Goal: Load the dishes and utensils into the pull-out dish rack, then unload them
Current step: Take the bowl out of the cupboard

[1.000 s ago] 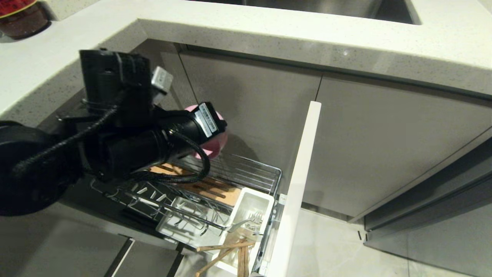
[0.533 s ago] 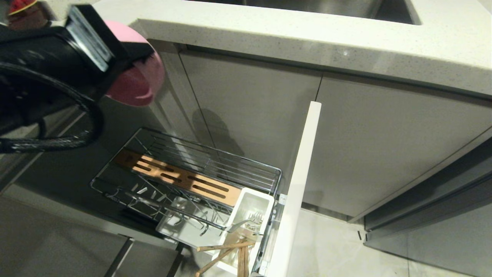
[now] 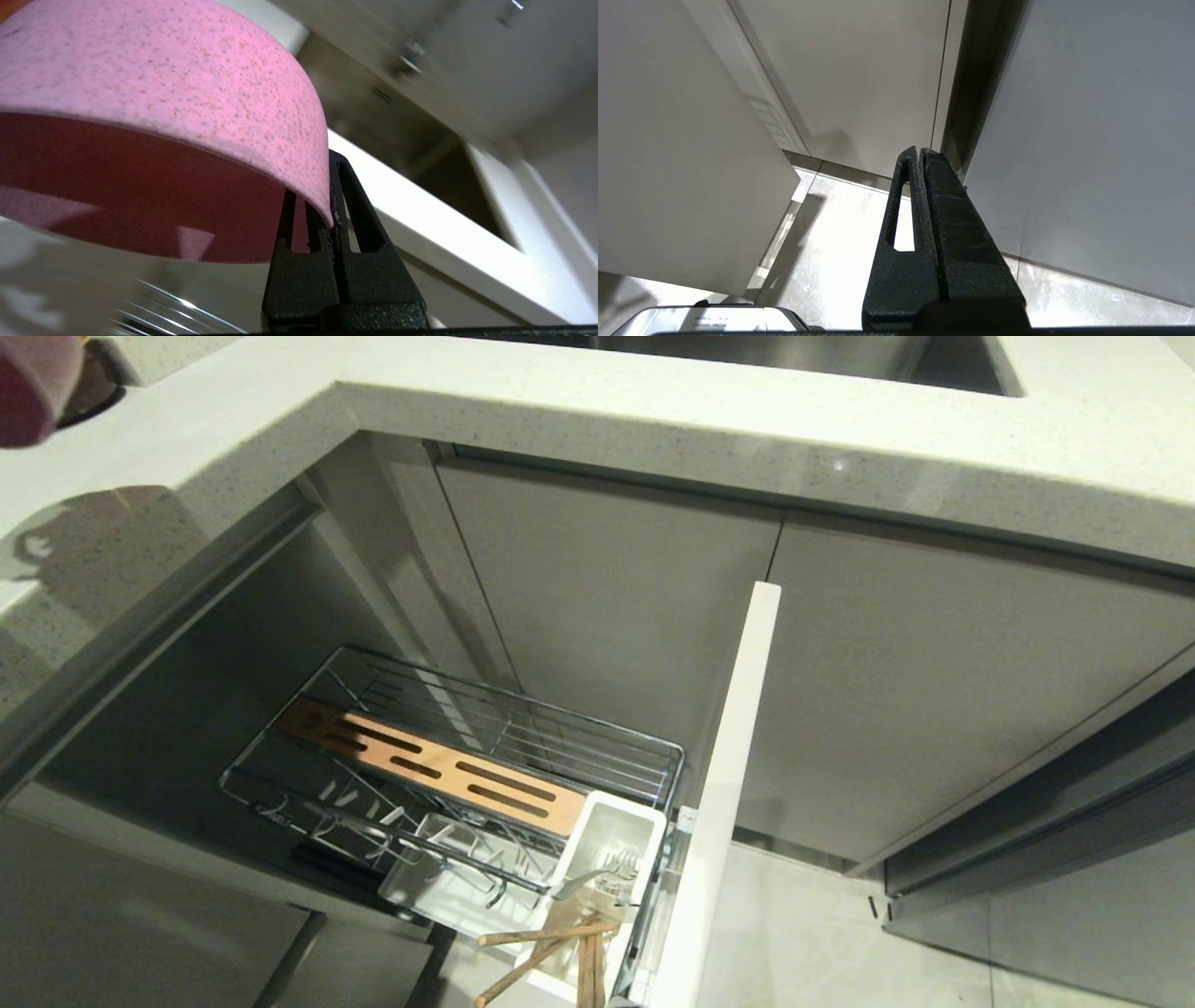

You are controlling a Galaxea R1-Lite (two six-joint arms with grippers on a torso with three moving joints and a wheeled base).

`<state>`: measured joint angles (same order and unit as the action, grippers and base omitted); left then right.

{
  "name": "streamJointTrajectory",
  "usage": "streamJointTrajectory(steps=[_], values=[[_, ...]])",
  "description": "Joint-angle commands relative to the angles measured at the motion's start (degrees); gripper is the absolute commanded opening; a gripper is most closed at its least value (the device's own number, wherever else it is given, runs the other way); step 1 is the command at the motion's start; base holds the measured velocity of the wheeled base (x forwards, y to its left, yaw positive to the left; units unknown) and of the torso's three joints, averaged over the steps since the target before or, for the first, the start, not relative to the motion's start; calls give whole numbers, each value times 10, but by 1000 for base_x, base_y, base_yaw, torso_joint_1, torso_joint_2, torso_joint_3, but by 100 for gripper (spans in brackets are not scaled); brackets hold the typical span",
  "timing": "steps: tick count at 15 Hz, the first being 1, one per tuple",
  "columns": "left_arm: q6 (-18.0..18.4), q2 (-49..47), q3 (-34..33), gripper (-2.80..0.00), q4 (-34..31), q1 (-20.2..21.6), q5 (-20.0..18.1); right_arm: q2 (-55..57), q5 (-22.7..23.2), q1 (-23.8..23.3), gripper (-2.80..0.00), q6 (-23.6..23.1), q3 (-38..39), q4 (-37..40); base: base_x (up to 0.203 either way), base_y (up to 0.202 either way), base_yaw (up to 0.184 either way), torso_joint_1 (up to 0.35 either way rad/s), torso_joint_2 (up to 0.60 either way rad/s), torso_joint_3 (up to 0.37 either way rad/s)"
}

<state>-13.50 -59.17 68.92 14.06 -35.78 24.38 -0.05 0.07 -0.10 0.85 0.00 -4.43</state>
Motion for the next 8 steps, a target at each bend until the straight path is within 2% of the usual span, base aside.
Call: streamJointTrajectory(steps=[1,3,8], values=[[11,20,30,-280,-29,89,-4,0,0,0,-280,0,15,-1,0,0,0,0,0,0],[18,28,59,-280,-87,170,-17,0,0,0,-280,0,15,-1,0,0,0,0,0,0],[80,58,115,-280,-211,354,-59,0,0,0,-280,0,15,-1,0,0,0,0,0,0]])
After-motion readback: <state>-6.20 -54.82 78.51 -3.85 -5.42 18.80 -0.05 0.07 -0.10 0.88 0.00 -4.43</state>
